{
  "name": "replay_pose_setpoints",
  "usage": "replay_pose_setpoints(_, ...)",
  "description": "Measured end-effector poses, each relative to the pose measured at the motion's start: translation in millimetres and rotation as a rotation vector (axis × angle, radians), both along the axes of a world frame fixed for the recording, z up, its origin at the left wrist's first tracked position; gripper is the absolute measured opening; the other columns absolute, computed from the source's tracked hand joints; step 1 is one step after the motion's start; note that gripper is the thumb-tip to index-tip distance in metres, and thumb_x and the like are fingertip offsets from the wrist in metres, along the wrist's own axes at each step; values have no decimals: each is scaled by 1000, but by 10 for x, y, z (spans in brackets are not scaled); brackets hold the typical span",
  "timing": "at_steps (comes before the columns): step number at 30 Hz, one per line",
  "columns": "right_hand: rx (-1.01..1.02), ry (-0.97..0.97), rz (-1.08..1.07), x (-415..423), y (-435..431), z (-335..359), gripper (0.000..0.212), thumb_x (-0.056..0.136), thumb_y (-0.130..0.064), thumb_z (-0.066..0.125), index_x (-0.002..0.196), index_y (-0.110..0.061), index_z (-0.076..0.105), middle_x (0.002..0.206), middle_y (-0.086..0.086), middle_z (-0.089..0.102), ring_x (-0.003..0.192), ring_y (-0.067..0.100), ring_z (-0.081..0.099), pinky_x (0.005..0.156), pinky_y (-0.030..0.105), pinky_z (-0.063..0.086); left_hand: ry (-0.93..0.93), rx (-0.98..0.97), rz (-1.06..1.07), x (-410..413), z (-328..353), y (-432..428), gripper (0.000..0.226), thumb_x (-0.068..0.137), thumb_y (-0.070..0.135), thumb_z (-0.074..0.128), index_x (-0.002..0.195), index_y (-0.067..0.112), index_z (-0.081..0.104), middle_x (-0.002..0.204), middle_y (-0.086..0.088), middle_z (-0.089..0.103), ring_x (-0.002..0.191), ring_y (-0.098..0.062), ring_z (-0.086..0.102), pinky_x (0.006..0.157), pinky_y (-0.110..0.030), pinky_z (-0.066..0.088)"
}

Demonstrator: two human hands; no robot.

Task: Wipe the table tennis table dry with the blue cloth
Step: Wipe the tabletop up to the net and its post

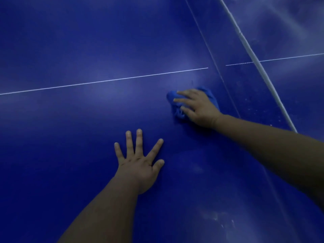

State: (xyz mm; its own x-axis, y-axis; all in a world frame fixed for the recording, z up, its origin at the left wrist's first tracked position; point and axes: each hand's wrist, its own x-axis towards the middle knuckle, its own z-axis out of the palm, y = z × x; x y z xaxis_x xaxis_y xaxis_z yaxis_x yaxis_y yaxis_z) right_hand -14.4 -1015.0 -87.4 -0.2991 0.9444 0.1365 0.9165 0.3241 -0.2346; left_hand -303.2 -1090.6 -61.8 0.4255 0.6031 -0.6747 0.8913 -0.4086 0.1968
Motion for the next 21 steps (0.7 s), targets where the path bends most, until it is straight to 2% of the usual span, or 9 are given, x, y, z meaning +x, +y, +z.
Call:
replay_pose_setpoints(9,-211,39,463,-542,-2544,25,37,102,-38,54,135,-27,63,153,-2,47,140,29,42,117,50,27,-26,66,-3,6,-49,-19,64,93,75,11,139,59,-32,149,-5,-52,134,-37,-49,109,-67,-23)
replay_pose_setpoints(12,-200,40,545,-407,-2825,37,36,104,-37,51,135,-24,62,153,1,47,139,28,43,116,47,30,-125,100,4,-97,-57,-8,67,95,74,22,146,59,-18,156,-4,-43,140,-34,-43,112,-64,-21)
replay_pose_setpoints(14,-122,-11,404,-382,-2556,20,36,105,-37,45,134,-24,62,148,6,52,130,30,50,112,49,34,-241,167,19,-277,-52,-88,68,98,65,32,154,52,-4,162,-5,-32,146,-28,-35,119,-56,-17)
replay_pose_setpoints(17,-81,-19,12,-484,-2079,91,37,104,-35,45,128,-19,68,141,9,58,120,35,55,100,54,42,-300,248,-13,-527,-72,-424,67,101,57,34,158,42,4,164,-6,-25,149,-24,-29,122,-49,-14)
replay_pose_setpoints(19,-80,-42,-40,-576,-2112,73,39,104,-37,45,129,-18,68,141,7,58,120,36,54,99,54,41,-332,285,-39,-616,-106,-750,64,101,60,26,159,40,8,165,-8,-21,149,-24,-27,121,-47,-15)
replay_pose_setpoints(21,-57,-29,30,-673,-2415,70,39,102,-37,48,129,-18,68,141,7,58,119,35,52,100,52,40,-364,298,-87,-658,-123,-1067,69,94,64,15,158,39,12,166,-9,-16,150,-25,-24,120,-46,-17)
